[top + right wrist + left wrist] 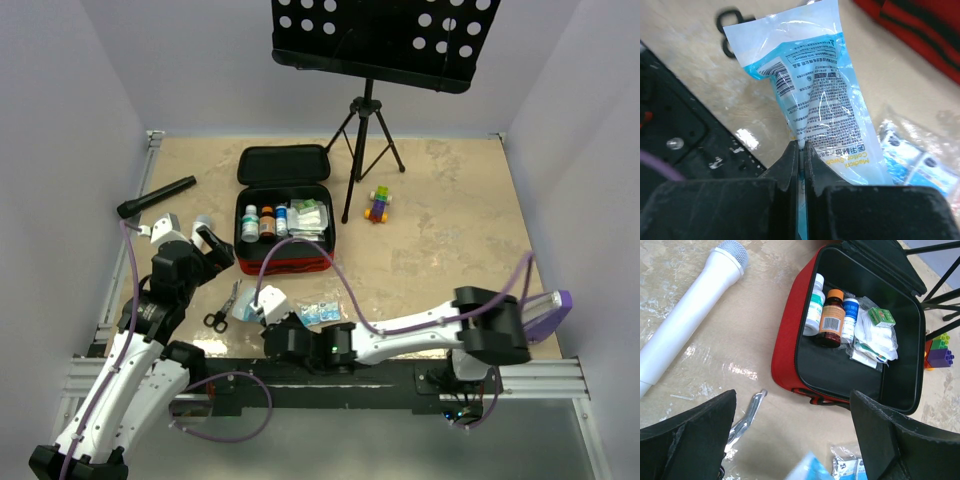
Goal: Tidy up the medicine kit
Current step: Pick up the medical item at the center of the board, then place the medical item at the medicine box, then move the scissors to the center of the board.
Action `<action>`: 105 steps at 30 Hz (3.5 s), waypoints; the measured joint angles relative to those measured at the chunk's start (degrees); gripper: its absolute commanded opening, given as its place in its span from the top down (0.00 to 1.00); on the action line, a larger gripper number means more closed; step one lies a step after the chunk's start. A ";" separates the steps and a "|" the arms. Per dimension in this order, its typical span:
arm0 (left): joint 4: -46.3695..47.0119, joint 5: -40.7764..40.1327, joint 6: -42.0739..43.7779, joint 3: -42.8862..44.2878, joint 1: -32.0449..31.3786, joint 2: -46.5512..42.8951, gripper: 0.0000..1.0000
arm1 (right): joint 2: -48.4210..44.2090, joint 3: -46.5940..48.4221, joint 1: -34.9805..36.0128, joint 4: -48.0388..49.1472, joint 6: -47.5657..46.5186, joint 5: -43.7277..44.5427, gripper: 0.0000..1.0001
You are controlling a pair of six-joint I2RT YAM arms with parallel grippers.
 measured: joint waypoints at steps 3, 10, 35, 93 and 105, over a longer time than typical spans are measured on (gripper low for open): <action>0.02 -0.02 -0.02 0.00 0.00 0.00 0.00 | -8.35 -0.83 0.37 -1.51 -2.69 1.57 1.00; 0.15 -0.15 -0.04 0.00 0.00 -0.31 0.00 | -18.78 0.42 -7.30 0.63 -17.94 5.97 1.00; 2.67 0.70 0.63 -1.20 0.00 -1.44 0.00 | -4.94 1.25 -27.63 15.87 -61.64 -22.34 1.00; 1.11 -0.24 -0.07 -1.64 0.00 5.92 0.08 | -2.34 0.79 -19.50 13.84 -19.76 -28.96 0.59; -2.62 1.49 -6.08 -4.55 -0.66 13.60 0.15 | -12.15 -8.57 -21.20 14.56 -9.60 -14.53 0.58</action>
